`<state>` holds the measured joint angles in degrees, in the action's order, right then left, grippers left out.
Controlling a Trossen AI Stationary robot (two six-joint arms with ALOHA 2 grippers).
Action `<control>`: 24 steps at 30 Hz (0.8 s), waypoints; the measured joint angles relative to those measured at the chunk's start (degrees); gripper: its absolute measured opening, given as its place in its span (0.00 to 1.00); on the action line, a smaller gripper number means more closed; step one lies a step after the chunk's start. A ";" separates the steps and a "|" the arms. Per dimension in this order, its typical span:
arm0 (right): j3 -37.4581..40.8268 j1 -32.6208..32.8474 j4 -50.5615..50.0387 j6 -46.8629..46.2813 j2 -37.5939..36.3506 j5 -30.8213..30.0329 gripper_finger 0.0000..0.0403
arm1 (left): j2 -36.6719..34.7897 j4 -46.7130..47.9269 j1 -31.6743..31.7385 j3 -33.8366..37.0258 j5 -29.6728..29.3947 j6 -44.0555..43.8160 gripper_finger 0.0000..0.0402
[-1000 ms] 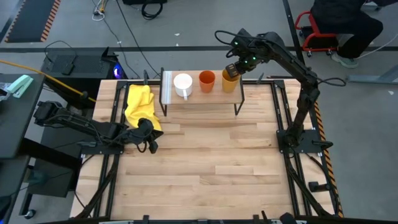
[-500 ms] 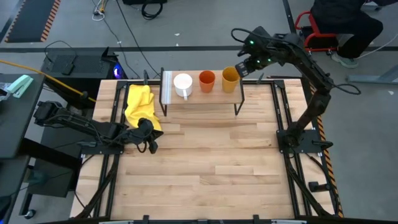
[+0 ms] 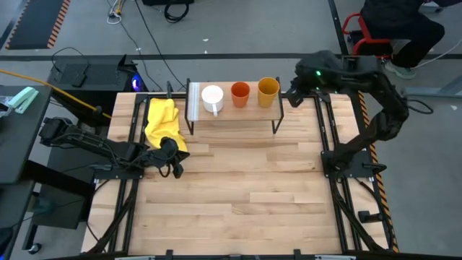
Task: Stack small to large cups/mugs on shelf
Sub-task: Return to Home Position
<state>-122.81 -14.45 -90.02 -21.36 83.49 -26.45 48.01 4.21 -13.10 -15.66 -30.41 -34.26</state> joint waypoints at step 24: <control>-0.01 29.20 0.00 -6.43 -2.29 -5.80 0.18 | 0.00 -0.18 0.00 0.00 0.04 -0.11 0.04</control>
<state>-122.83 14.75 -90.02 -27.78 81.20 -32.25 48.01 4.03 -13.10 -15.66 -30.37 -34.37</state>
